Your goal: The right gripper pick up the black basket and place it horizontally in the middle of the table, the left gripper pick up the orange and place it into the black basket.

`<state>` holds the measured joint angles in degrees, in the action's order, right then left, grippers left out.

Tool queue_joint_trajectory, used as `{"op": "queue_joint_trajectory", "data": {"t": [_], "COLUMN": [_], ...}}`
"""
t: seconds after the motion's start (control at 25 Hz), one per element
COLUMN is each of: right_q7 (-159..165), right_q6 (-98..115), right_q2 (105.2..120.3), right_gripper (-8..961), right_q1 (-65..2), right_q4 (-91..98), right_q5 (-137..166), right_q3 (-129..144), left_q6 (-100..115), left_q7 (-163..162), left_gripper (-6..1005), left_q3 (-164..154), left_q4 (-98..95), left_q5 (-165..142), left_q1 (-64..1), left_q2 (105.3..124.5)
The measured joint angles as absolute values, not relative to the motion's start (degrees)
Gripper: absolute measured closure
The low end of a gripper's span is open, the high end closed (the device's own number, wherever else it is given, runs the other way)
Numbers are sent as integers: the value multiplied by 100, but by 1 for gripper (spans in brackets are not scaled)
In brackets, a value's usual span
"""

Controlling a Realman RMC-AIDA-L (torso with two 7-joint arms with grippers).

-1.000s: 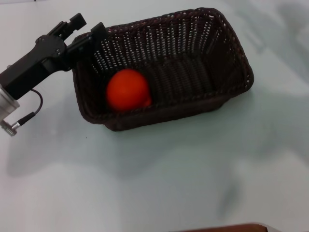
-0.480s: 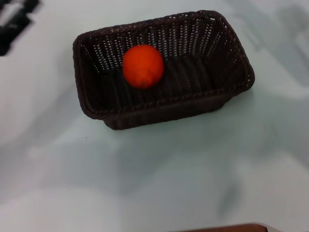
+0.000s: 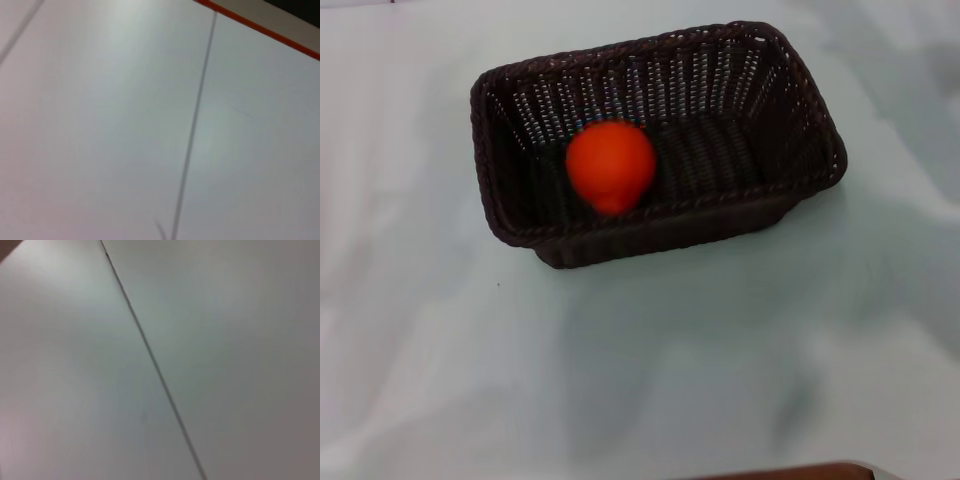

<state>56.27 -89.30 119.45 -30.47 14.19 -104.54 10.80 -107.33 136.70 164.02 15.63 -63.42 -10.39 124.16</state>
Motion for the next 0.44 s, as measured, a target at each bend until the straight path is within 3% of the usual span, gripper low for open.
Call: {"op": "queue_joint_trajectory", "data": {"t": [0.44], "right_q7": [5267], "right_q6": [-8731], "right_q2": [11944], "right_gripper": [128], "right_q1": [-3025], "right_q4": [1269], "right_q5": [-10454], "right_q3": [712], "left_q6": [-10764], "left_q7": [13665], "left_gripper": [65], "left_q3": [16478], "left_q4": [1524], "left_q5": [-6068], "left_q1": [-897], "left_q2": [12403]}}
